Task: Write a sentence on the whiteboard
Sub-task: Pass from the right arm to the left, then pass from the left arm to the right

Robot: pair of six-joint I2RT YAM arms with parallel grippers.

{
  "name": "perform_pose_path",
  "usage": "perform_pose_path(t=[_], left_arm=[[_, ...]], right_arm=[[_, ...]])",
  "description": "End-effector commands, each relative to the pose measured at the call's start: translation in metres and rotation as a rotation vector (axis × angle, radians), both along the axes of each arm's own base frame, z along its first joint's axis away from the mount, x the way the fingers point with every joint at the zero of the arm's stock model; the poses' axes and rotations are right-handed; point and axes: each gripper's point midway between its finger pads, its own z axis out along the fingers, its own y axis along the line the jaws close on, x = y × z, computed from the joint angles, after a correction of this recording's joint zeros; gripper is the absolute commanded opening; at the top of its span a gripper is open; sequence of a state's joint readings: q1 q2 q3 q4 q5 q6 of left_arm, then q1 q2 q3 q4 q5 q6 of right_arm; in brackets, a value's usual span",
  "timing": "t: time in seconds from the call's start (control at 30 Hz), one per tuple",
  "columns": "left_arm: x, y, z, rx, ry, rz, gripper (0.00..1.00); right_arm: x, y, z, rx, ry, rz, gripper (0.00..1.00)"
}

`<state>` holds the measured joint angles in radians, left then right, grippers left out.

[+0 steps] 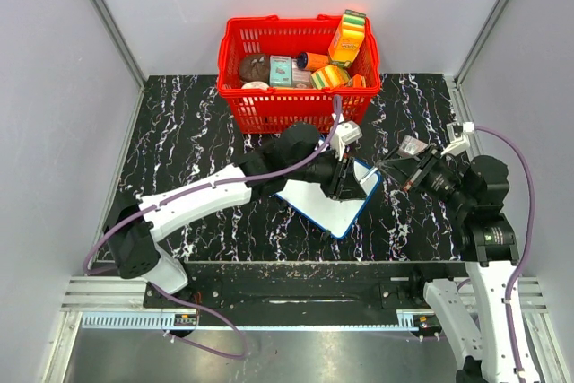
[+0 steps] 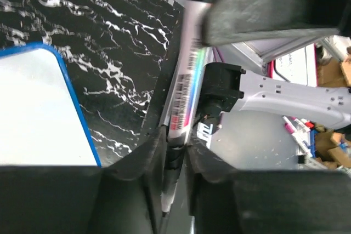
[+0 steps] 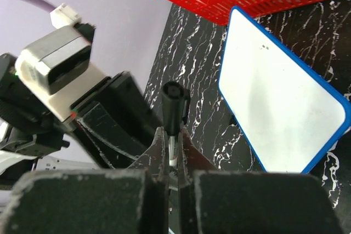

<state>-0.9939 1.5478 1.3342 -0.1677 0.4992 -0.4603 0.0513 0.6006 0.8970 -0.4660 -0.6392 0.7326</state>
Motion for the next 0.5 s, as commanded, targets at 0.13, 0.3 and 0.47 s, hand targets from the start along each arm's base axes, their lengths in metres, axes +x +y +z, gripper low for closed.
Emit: perform_pose_path(t=[0.13,0.3,0.47], left_arm=[[0.011,0.003,0.035,-0.098,-0.086,0.07,0.0],[0.022,0.024,0.04,-0.067,-0.129,0.157,0.0],[0.017,0.049,0.035,-0.016,-0.15,0.161,0.0]], right_arm=[[-0.006,0.004,0.012,0.019,-0.035,0.033,0.34],[-0.012,0.01,0.01,0.012,-0.04,0.088,1.0],[-0.022,0.021,0.014,0.023,-0.072,0.198,1.0]])
